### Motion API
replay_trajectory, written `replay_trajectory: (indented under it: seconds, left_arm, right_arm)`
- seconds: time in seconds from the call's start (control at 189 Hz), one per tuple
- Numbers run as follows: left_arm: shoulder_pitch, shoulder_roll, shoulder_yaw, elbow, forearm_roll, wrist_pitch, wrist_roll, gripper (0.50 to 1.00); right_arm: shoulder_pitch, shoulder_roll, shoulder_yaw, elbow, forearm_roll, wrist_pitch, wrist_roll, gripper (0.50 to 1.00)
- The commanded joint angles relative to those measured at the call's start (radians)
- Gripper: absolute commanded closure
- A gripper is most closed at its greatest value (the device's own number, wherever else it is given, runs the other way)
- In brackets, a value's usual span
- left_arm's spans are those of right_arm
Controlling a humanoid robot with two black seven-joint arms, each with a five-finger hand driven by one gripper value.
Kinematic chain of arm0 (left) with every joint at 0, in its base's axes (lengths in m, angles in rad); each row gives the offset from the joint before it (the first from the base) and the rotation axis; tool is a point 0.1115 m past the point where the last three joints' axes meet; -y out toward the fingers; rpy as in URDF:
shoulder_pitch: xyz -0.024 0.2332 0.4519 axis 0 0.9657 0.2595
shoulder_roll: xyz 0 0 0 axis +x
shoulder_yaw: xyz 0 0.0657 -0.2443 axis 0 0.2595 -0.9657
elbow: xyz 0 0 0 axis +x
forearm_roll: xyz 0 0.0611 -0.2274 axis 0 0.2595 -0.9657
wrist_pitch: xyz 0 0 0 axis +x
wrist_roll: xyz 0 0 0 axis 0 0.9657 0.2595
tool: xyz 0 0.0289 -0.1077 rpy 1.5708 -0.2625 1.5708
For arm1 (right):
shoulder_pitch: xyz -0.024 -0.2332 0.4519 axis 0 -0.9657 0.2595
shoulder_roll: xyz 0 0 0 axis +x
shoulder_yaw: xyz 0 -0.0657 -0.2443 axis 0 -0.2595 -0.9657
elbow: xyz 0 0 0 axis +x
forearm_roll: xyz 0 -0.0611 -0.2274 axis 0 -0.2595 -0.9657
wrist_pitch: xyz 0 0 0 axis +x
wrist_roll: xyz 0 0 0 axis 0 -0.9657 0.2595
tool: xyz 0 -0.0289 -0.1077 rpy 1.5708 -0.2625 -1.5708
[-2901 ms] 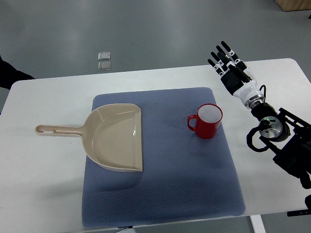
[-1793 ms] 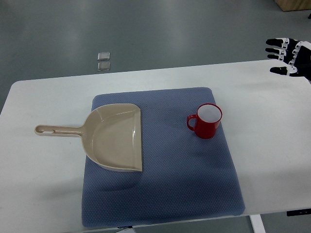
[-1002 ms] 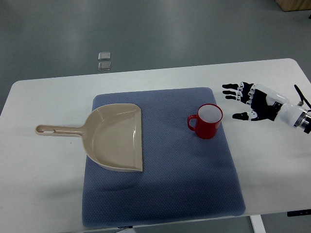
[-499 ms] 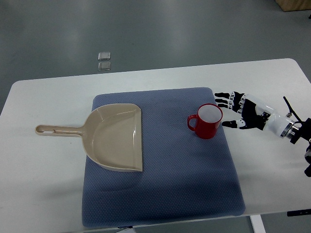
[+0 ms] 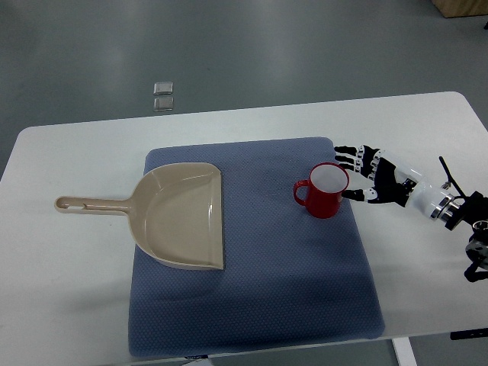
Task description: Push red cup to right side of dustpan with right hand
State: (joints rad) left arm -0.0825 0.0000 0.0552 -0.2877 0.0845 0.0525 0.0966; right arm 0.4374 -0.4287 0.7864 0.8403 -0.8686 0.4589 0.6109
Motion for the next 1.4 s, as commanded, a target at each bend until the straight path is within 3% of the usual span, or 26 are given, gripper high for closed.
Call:
replay_trajectory:
  seconds: [0.0, 1.066, 1.395]
  left_arm:
    - [0.001, 0.0, 0.0, -0.001, 0.0, 0.001, 0.0, 0.5]
    - [0.001, 0.0, 0.002, -0.004, 0.0, 0.0, 0.0, 0.5]
    - [0.001, 0.0, 0.0, -0.004, 0.0, 0.0, 0.0, 0.5]
  right_arm:
    - [-0.003, 0.013, -0.001, -0.003, 0.0, -0.005, 0.0, 0.568]
    - [-0.008, 0.111, -0.009, -0.052, -0.007, -0.051, 0.0, 0.566]
    - [0.003, 0.159, -0.042, -0.052, -0.013, -0.098, 0.0, 0.568]
